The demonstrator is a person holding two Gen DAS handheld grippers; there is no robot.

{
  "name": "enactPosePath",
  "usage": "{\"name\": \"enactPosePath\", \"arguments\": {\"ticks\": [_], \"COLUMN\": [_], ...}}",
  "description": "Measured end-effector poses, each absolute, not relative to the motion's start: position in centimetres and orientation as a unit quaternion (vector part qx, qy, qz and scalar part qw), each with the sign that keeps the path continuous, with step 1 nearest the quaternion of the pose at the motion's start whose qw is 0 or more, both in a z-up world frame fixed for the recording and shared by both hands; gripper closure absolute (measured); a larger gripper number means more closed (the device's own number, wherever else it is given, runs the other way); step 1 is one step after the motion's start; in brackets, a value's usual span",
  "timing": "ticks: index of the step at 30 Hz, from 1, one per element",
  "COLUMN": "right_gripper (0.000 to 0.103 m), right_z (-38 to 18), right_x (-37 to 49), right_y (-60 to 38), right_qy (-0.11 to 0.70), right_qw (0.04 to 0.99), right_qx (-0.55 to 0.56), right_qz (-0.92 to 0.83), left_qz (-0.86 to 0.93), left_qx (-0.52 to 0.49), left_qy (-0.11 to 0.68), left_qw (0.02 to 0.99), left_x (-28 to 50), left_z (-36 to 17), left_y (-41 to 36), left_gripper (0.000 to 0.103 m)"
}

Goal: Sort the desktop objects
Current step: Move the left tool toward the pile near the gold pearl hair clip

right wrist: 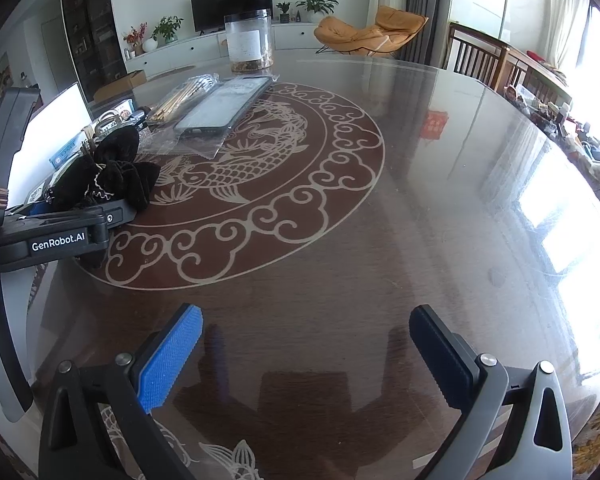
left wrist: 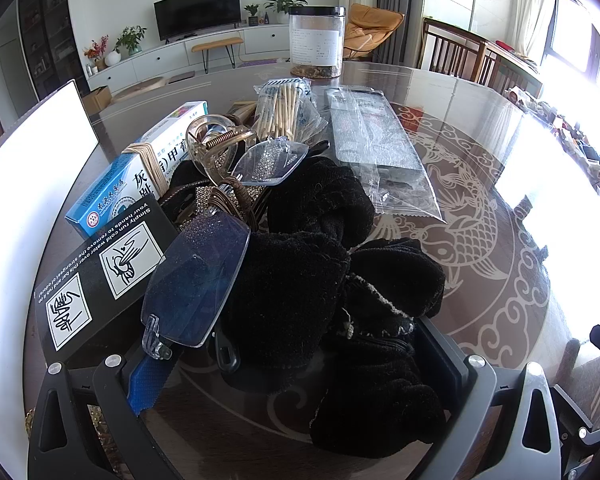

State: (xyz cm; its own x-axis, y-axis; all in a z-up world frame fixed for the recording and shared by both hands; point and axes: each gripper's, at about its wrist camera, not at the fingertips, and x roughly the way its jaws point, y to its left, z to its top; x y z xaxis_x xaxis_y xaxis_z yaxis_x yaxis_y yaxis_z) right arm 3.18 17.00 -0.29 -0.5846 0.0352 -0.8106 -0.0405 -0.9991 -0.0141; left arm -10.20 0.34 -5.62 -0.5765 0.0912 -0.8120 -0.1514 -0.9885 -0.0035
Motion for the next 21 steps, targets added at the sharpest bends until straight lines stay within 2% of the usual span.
{"name": "enactPosePath", "arguments": {"ticks": [21], "right_gripper": [0.0], "right_z": [0.0], "right_x": [3.36], "right_y": [16.99], "right_qy": [0.006], "right_qw": [0.019], "right_qx": [-0.451], "right_qz": [0.892], "left_qz": [0.887], "left_qx": [-0.455], "left_qy": [0.033], "left_qw": [0.068], "left_x": [-10.19], "left_z": [-5.63], "left_y": [0.34], "left_gripper": [0.0]}}
